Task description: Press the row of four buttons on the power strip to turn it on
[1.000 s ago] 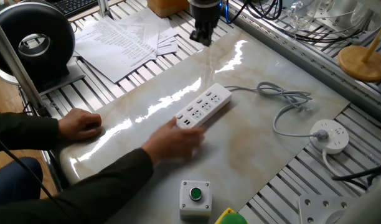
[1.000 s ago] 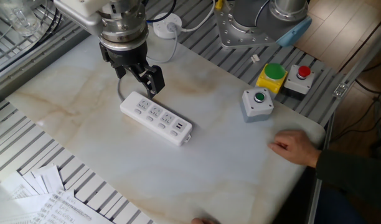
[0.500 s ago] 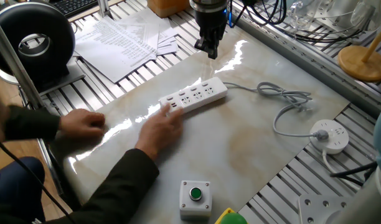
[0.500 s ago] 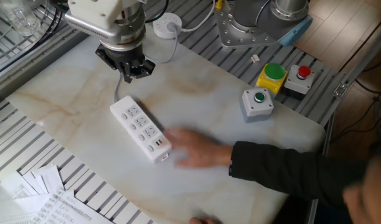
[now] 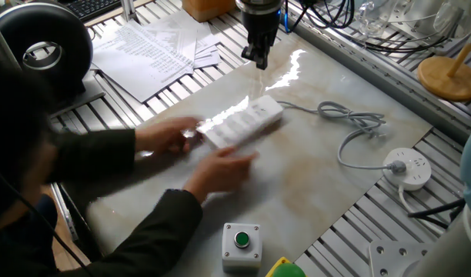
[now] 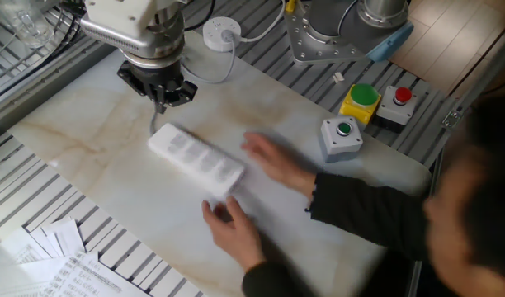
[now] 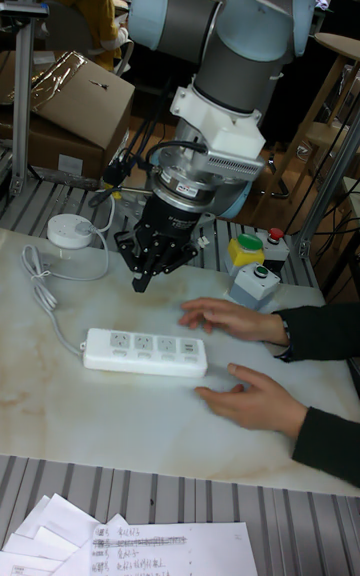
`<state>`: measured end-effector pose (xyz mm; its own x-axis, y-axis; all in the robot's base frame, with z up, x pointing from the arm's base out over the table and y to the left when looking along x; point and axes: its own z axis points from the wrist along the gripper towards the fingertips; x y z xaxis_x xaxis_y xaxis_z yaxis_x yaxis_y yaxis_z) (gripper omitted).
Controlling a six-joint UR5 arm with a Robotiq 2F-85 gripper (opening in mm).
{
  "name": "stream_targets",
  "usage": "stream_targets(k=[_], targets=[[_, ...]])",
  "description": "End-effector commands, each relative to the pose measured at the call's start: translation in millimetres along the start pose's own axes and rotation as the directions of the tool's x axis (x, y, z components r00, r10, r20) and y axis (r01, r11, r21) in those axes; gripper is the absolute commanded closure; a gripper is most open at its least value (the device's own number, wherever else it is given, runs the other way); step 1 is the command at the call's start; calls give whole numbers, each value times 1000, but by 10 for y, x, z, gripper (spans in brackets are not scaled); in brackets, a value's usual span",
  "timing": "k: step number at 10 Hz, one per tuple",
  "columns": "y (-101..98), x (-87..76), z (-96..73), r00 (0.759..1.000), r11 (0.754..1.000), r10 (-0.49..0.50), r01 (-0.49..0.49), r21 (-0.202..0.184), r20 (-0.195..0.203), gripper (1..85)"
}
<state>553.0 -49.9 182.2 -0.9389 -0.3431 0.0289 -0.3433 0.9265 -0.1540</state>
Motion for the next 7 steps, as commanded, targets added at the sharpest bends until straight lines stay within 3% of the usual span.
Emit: stream_targets(k=[1,4,5,6,7], targets=[[-111,-91,-65,999,999,-17,16,35,27,847],[6,-118,-230,998,1000,-23,24,-9,61,847],[-8,-146,-232,997,999,-33,33,-3,72,847],[-48,-128,-231,997,999,-43,42,13,64,847],[2,-95,-229,997,999,-50,50,-7,52,847]])
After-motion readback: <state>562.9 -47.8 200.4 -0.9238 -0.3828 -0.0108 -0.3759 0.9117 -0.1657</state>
